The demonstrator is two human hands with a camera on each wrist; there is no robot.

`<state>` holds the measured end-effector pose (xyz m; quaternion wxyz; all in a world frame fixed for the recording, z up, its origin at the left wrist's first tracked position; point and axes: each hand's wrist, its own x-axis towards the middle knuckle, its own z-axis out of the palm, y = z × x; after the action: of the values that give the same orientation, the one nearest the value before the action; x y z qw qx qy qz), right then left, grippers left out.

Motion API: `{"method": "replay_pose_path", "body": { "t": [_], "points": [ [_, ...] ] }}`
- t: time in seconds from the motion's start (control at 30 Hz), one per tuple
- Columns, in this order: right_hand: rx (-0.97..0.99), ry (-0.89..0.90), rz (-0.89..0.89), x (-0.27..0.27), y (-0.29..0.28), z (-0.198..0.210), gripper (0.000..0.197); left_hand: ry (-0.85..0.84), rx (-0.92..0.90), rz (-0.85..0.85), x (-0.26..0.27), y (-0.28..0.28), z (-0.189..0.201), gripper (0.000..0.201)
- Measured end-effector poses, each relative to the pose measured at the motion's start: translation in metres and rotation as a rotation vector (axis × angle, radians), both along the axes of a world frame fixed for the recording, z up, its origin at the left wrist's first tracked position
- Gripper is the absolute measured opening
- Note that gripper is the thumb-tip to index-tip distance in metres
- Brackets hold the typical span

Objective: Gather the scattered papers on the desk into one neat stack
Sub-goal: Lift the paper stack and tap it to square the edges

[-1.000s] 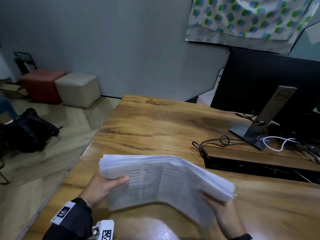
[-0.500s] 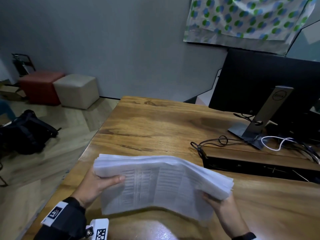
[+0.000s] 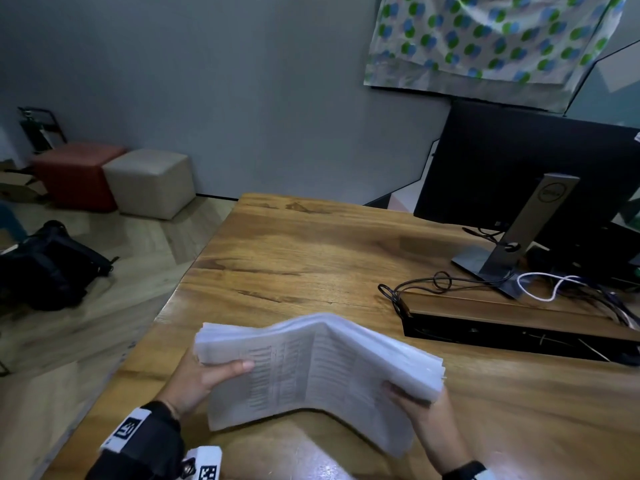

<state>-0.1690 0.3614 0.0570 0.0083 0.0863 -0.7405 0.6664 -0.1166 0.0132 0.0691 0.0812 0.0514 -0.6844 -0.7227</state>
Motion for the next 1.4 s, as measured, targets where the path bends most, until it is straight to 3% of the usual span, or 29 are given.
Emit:
{"method": "replay_pose_path", "body": {
  "t": [0.13, 0.2, 0.27, 0.33, 0.37, 0.43, 0.5, 0.6, 0.73, 0.8, 0.9, 0.97, 1.03, 1.1, 1.2, 1.27, 1.3, 1.4],
  "points": [
    [-0.156, 0.051, -0.073, 0.005, 0.003, 0.011, 0.028, 0.073, 0.052, 0.040, 0.005, -0.001, 0.020, 0.057],
    [-0.175, -0.035, -0.078, 0.004, 0.006, -0.001, 0.024, 0.033, 0.025, 0.024, 0.005, -0.007, 0.008, 0.070],
    [-0.121, -0.193, -0.036, 0.004, 0.007, -0.020, 0.041, -0.098, -0.001, 0.012, 0.006, -0.011, -0.012, 0.095],
    [-0.061, -0.285, 0.014, 0.005, 0.004, -0.031, 0.068, -0.207, 0.008, -0.001, 0.007, -0.010, -0.025, 0.102],
    [-0.065, -0.274, 0.024, 0.005, 0.003, -0.032, 0.065, -0.230, 0.008, -0.014, 0.007, -0.008, -0.026, 0.102],
    [-0.079, -0.198, 0.044, 0.005, -0.003, -0.019, 0.024, -0.211, -0.003, -0.015, 0.004, -0.003, -0.020, 0.101],
    [-0.045, -0.031, 0.018, 0.004, -0.006, 0.003, 0.051, -0.119, 0.005, 0.014, 0.001, 0.000, -0.004, 0.098],
    [-0.177, 0.078, -0.043, 0.006, -0.001, 0.021, 0.042, 0.013, 0.004, 0.047, -0.001, 0.002, 0.024, 0.096],
    [-0.139, -0.002, -0.127, 0.005, 0.009, 0.008, 0.031, 0.039, -0.031, 0.045, 0.000, -0.005, 0.019, 0.094],
    [-0.055, -0.110, -0.082, 0.003, 0.015, -0.007, 0.039, -0.015, -0.076, 0.052, 0.001, -0.014, 0.003, 0.093],
    [0.042, -0.282, 0.037, 0.002, 0.020, -0.020, 0.015, -0.073, -0.109, 0.035, 0.002, -0.030, -0.003, 0.087],
    [0.058, -0.302, 0.085, 0.002, 0.018, -0.016, 0.010, -0.068, -0.168, -0.022, 0.000, -0.037, 0.012, 0.075],
    [0.075, -0.261, 0.086, 0.001, 0.016, -0.005, 0.023, -0.090, -0.211, -0.099, -0.005, -0.044, 0.031, 0.068],
    [0.071, -0.213, 0.075, -0.001, 0.013, 0.013, 0.021, -0.137, -0.322, -0.206, -0.009, -0.047, 0.053, 0.062],
    [0.089, -0.115, 0.106, -0.001, 0.010, 0.040, 0.023, -0.179, -0.783, -0.420, -0.014, -0.025, 0.084, 0.050],
    [0.096, -0.057, 0.120, -0.001, 0.008, 0.060, 0.016, -0.155, -1.029, -0.516, -0.016, -0.004, 0.099, 0.029],
    [0.086, -0.034, 0.137, 0.001, 0.007, 0.072, 0.015, -0.158, -1.065, -0.547, -0.017, 0.004, 0.103, 0.024],
    [0.076, 0.044, 0.125, 0.002, 0.010, 0.090, 0.036, -0.176, -0.988, -0.545, -0.016, 0.012, 0.099, 0.028]
  ]
}}
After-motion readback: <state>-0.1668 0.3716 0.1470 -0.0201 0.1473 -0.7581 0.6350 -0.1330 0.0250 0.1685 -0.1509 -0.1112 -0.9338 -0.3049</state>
